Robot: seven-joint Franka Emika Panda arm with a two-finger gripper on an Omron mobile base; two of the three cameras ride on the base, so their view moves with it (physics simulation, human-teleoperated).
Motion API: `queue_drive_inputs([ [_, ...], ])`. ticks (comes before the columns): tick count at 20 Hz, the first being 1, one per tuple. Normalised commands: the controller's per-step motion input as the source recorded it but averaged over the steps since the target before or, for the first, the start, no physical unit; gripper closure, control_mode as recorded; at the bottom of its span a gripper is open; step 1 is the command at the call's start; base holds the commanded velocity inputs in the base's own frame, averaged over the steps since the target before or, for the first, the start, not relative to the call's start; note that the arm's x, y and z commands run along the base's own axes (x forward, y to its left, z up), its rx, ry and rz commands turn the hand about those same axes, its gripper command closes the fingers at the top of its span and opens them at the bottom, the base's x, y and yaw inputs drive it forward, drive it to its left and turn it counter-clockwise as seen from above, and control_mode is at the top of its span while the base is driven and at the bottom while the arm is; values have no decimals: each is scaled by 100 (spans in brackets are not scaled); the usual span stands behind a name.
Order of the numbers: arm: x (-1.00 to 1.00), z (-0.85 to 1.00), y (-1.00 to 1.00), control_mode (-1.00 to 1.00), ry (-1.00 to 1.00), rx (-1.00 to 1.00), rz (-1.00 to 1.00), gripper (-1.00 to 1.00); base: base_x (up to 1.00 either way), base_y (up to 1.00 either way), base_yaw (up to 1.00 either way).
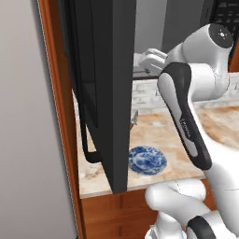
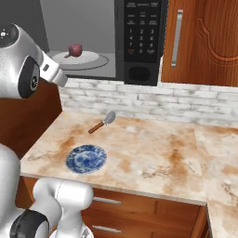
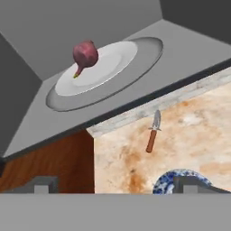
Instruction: Pick the onion from the counter and place it in the microwave.
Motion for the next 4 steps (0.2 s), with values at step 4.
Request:
queue_drive_inputs([
  [4, -100, -28, -27, -100, 0, 0, 9, -100, 0, 0, 0],
])
